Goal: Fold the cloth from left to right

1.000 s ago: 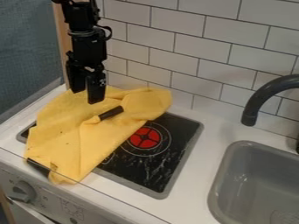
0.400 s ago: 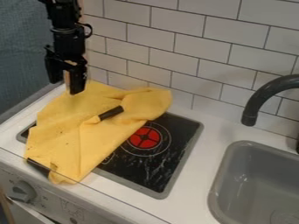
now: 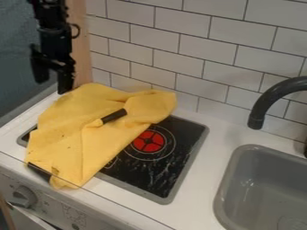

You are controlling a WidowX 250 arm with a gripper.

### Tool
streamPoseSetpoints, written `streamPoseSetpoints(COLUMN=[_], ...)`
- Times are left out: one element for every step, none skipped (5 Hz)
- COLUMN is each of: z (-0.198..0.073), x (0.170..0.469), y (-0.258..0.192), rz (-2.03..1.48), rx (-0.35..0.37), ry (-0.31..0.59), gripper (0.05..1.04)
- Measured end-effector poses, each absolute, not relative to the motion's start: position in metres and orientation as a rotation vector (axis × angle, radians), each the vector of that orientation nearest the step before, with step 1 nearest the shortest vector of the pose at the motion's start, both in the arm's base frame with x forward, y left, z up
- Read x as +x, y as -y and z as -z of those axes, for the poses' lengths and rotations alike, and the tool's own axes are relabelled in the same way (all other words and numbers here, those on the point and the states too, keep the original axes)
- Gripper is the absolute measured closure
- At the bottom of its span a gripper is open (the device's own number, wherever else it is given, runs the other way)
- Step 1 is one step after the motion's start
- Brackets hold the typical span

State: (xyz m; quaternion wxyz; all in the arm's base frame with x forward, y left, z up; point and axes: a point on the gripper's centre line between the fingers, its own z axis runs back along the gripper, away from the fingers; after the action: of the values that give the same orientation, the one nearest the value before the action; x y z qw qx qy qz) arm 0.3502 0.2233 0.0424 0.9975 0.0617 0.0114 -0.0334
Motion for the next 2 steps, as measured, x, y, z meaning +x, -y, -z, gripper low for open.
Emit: streamPoseSetpoints(z=[-0.034, -0.023], x=[0.35, 0.348], y=[-0.228, -0.228], rz=[0.057, 0.057], rx=[0.142, 0.128], ry=[-0.046, -0.08], gripper=[0.085, 0.085])
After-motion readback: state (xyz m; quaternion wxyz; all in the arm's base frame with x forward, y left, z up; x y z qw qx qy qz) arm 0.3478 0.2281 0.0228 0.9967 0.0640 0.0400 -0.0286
